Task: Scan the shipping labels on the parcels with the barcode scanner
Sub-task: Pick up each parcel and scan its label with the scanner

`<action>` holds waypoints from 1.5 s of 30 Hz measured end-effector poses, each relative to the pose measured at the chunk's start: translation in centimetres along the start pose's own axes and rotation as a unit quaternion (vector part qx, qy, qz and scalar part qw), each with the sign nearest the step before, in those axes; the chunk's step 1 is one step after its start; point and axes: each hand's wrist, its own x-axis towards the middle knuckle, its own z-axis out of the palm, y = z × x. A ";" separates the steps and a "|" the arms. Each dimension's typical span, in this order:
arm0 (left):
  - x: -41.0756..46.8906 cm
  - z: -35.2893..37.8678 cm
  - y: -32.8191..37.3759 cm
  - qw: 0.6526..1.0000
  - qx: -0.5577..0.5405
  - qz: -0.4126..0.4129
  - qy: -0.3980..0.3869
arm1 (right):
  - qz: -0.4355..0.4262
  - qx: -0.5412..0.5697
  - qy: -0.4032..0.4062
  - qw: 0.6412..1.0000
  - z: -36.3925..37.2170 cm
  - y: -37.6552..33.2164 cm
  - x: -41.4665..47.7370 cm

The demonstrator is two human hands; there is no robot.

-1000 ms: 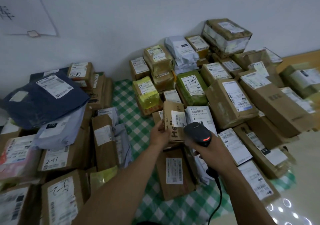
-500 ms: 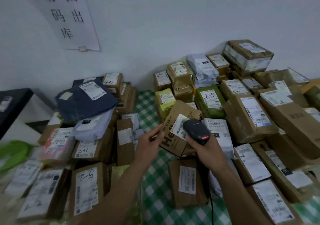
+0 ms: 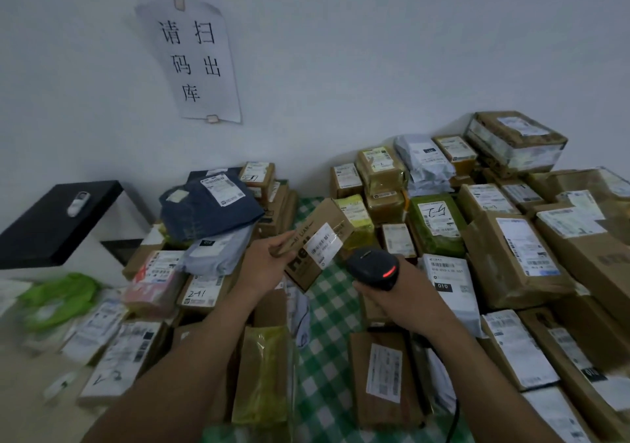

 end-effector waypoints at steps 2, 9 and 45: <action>0.4 -0.4 0.2 1.000 0.020 0.004 -0.001 | -0.005 -0.022 -0.012 1.000 0.3 -0.2 0.2; 1.1 -0.9 -0.5 0.999 0.042 -0.003 0.006 | 0.001 -0.014 -0.037 0.999 1.3 -0.7 -0.4; -10.0 -2.5 -4.5 0.981 -0.088 -0.142 0.095 | 0.015 -0.010 -0.108 0.994 4.4 -0.7 0.1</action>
